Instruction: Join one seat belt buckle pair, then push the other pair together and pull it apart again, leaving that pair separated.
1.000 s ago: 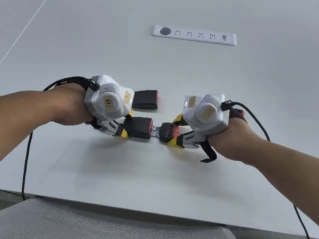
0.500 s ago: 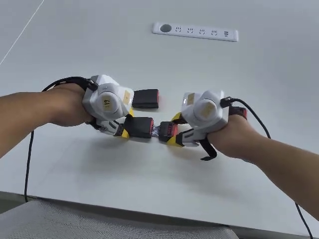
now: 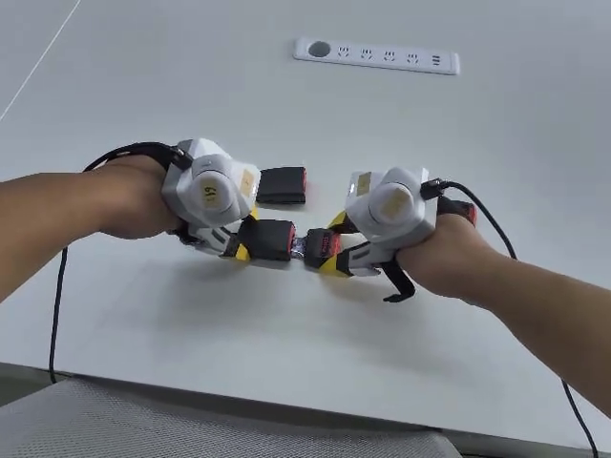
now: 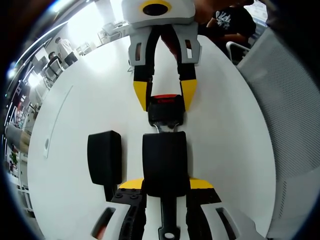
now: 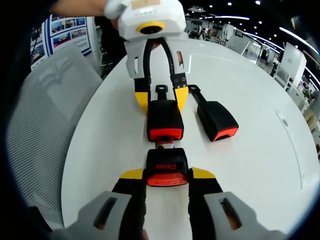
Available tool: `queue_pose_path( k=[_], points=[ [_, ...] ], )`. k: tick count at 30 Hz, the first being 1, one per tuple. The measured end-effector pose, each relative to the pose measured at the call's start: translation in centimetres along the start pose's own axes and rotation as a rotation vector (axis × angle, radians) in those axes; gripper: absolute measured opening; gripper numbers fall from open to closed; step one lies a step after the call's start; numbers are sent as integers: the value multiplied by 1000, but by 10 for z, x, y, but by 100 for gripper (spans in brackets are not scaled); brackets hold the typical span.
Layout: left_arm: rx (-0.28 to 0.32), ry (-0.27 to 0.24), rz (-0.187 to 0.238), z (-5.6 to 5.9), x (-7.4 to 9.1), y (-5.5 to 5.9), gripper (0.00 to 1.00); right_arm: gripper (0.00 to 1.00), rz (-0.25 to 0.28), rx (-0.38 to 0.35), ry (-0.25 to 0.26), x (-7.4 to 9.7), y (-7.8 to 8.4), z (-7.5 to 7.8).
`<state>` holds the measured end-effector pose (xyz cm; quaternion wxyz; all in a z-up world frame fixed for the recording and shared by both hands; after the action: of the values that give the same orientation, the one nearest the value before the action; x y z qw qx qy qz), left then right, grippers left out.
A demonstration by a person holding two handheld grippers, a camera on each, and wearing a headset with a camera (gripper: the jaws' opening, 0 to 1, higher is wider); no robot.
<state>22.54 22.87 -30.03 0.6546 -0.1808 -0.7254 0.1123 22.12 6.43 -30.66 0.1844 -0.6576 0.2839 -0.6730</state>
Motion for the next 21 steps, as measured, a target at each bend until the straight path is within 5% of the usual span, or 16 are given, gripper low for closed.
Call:
queue_pose_path(
  k=[21],
  points=[
    [0, 6, -11, -1, 0, 0, 30, 30, -3, -1, 24, -7, -8, -3]
  ],
)
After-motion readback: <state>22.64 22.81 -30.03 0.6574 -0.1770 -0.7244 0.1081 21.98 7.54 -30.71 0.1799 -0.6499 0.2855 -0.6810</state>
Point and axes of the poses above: the centre of the closed fingertips' face, and the gripper's own axes: x roughly backward along the fingers, z roughly to its right, y roughly out of its underside, the point moved 8 cm from there along x, roughly backward along the fingers, and after that the axes turned 4 degrees about -x, right-handed, at the moved point
